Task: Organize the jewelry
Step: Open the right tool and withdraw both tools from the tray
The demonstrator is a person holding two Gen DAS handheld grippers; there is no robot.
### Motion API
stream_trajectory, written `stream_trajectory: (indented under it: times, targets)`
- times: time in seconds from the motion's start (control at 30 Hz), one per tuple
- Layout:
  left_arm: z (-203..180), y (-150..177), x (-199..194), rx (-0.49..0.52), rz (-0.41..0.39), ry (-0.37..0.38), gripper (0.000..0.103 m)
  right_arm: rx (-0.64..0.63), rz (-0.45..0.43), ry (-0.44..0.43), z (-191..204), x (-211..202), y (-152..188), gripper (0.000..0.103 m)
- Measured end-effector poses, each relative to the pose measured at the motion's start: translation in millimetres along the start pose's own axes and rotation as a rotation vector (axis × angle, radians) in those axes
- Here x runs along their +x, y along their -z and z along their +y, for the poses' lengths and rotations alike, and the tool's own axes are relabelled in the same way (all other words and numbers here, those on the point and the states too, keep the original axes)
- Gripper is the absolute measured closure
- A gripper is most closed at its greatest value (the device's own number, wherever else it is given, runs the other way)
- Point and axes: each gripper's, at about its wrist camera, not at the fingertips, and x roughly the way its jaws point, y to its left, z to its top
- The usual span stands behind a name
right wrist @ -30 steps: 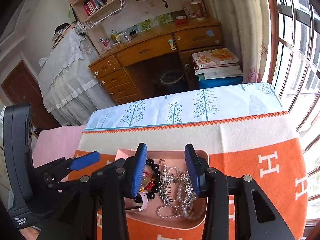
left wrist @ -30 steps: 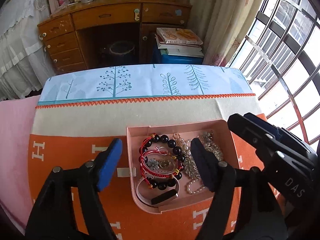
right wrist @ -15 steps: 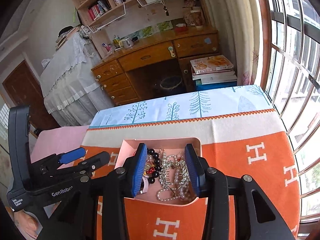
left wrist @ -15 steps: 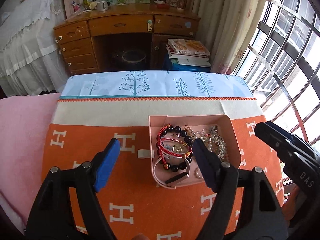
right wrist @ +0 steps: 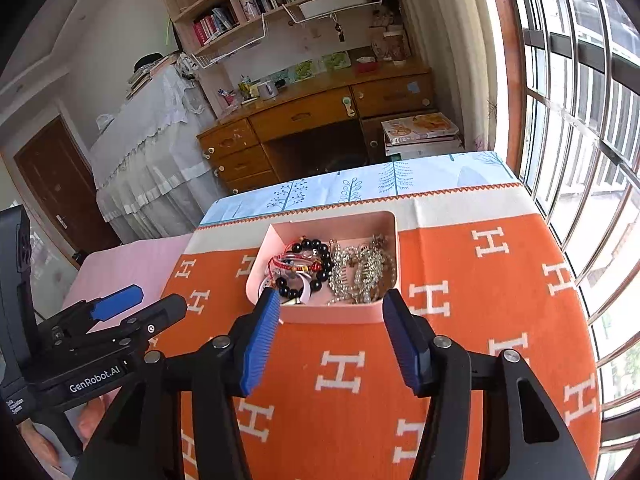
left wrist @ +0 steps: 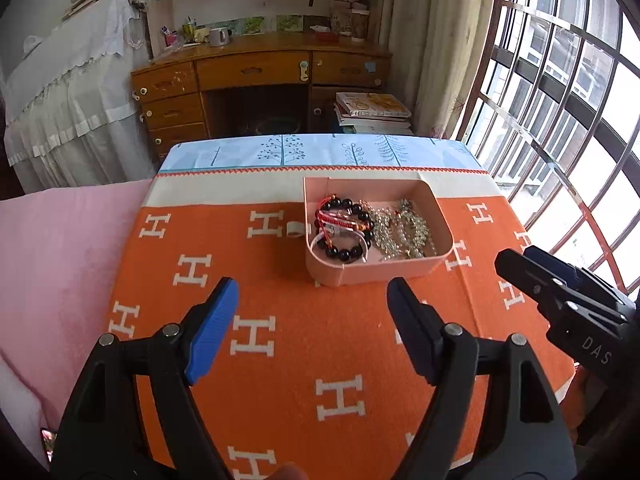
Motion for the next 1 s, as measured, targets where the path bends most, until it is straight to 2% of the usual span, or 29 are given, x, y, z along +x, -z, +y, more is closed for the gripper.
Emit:
stream_trajectory:
  times: [0.17,0.27,0.4,0.53,0.77,1.0]
  targets:
    - [-3.2,42.4,-26.2,-0.028,-0.028,-0.005,0.021,-0.001,0.006,0.004,0.7,-29.1,46.0,0.038]
    - [-5.9,61.5,-36.4,-0.04,-0.019,0.004,0.015,0.011,0.018,0.0,-0.2,-46.0,71.9,0.033]
    - [-10.6,80.0,-52.9,-0.035,-0.052,-0.02,0.01,0.017,0.002,0.005,0.6,-69.7,97.7,0.026]
    - [-13.5,94.2,-68.7,-0.045,-0.077,-0.041,0.009,0.016,-0.032,0.018,6.5,-91.2,108.0,0.02]
    - [-15.9,109.6,-85.7,-0.064,-0.071,-0.061,0.009,-0.036,-0.057,0.012,28.8,-120.2,120.7,0.019]
    - [-22.8,119.9,-99.6,-0.058,-0.088,-0.075,0.009,-0.027,-0.08,0.011,33.1,-137.0,123.7,0.017]
